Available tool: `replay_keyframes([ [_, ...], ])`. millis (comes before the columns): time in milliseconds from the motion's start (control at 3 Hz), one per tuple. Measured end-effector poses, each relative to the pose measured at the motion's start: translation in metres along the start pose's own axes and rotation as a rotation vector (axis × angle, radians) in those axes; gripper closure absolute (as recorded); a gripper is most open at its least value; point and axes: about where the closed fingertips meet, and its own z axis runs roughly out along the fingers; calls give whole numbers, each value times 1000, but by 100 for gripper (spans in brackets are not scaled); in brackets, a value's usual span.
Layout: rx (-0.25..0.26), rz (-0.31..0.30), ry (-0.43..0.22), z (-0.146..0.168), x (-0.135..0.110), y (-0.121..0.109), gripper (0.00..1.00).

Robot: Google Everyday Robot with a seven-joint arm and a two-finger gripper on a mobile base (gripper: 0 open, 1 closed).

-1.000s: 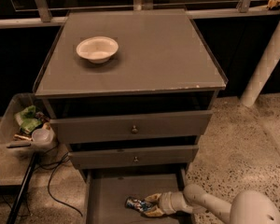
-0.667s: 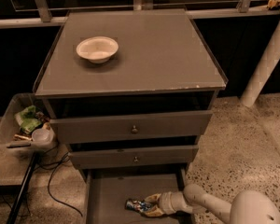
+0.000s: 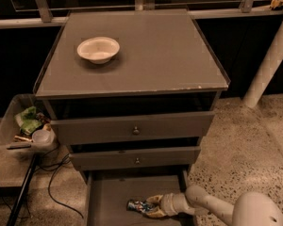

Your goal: Pick redbull can from bottom drawer and place on counter

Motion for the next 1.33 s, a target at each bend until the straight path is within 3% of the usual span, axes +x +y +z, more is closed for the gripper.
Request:
replay_keyframes([
  [333, -8, 18, 13, 3, 5, -1, 100],
  [667, 7, 15, 2, -23, -6, 0, 100],
  [1333, 40, -91, -96, -129, -72, 22, 100],
])
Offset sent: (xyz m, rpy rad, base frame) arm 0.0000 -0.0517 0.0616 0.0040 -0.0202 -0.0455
